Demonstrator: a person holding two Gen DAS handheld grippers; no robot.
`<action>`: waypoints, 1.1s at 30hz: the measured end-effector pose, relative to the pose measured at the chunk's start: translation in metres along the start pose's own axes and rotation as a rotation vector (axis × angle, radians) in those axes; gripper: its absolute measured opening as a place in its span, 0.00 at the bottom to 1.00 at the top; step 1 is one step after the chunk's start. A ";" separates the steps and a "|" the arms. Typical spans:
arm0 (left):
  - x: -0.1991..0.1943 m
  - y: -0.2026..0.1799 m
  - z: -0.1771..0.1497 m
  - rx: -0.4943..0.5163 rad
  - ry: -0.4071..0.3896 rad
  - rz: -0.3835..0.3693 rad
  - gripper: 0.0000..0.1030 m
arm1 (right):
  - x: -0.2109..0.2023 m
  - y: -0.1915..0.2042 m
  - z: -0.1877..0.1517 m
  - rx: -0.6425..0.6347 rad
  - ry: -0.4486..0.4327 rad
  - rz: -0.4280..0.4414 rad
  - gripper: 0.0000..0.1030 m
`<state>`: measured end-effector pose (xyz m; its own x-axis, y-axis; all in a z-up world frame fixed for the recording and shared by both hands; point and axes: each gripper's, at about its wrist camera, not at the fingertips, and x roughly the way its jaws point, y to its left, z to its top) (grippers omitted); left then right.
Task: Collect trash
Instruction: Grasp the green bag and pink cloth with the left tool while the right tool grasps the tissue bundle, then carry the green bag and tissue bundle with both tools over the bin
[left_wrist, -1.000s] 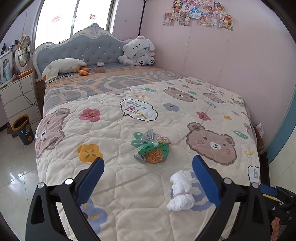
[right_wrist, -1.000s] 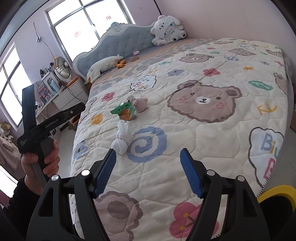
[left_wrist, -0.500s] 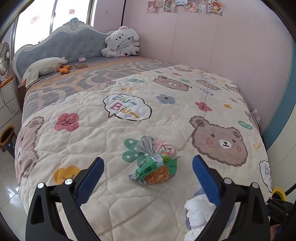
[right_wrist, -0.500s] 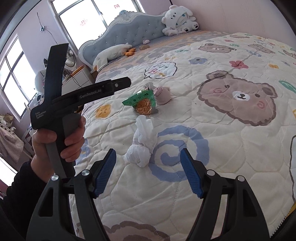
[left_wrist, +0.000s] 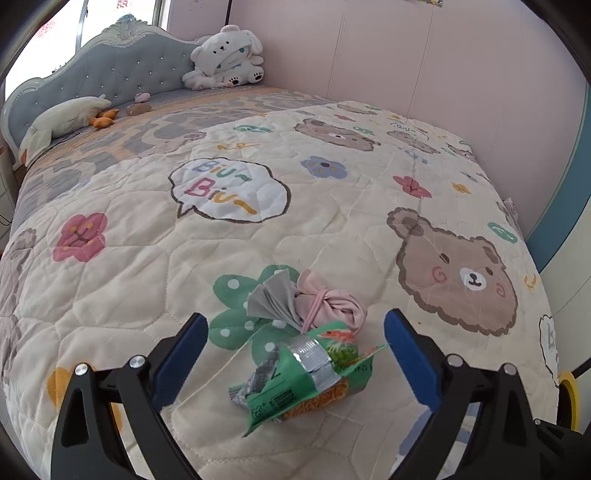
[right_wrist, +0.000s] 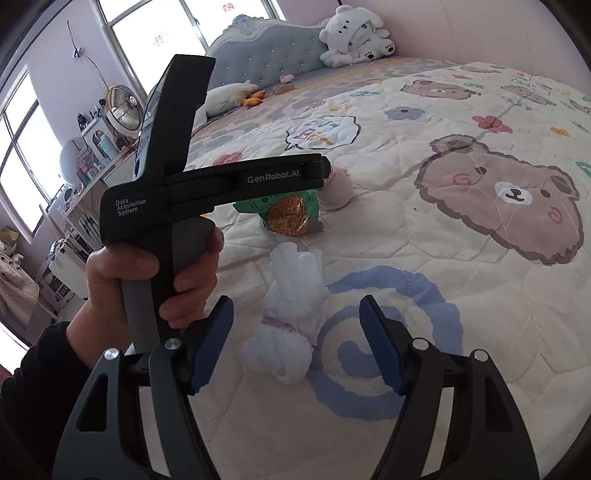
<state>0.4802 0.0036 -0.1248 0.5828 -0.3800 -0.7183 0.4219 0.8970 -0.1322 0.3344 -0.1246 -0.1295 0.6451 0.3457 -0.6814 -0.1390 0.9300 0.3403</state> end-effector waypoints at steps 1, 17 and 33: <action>0.005 0.000 0.000 -0.001 0.008 -0.006 0.90 | 0.004 0.000 0.001 0.004 0.007 0.001 0.61; 0.027 -0.003 -0.001 0.001 0.008 -0.108 0.37 | 0.045 -0.006 0.008 0.038 0.085 0.023 0.24; -0.019 0.017 0.004 -0.117 -0.064 -0.082 0.32 | 0.012 -0.002 0.007 0.013 0.059 0.040 0.21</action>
<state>0.4789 0.0257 -0.1106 0.5943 -0.4638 -0.6570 0.3882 0.8809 -0.2707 0.3482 -0.1227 -0.1336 0.5941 0.3893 -0.7039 -0.1531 0.9138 0.3761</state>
